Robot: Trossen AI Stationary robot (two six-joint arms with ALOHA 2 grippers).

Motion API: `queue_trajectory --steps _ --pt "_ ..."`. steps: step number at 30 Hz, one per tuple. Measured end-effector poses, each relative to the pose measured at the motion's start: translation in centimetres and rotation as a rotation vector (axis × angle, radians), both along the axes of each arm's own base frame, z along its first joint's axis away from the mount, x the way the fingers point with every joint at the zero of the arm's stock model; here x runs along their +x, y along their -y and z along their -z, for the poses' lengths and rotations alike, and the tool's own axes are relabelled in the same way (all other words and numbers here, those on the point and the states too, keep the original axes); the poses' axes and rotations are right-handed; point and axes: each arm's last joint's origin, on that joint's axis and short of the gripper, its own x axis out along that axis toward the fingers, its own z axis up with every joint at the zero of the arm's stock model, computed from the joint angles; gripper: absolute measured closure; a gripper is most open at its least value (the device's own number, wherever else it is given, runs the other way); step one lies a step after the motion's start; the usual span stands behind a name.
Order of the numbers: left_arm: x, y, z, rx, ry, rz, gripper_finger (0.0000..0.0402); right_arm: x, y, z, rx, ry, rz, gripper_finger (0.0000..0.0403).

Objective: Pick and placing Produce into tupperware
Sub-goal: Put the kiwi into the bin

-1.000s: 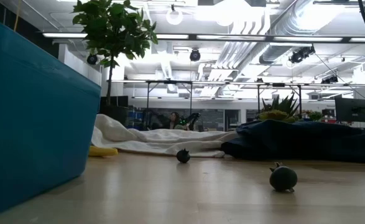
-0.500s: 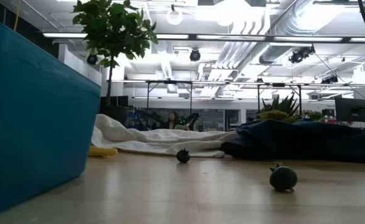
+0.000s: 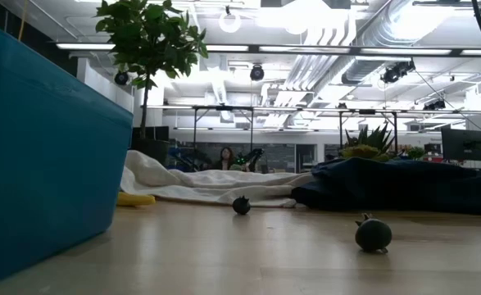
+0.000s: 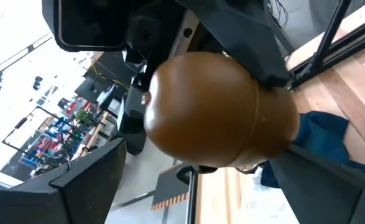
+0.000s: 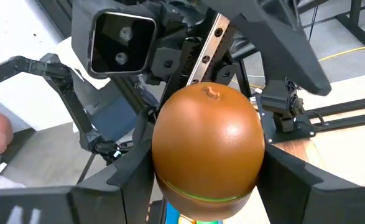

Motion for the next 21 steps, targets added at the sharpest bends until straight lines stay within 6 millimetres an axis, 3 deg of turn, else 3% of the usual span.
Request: queue_trajectory --steps 21 --pt "0.1 0.1 -0.6 0.094 0.001 0.021 0.0021 0.3 1.3 -0.5 0.005 0.051 0.014 0.0184"
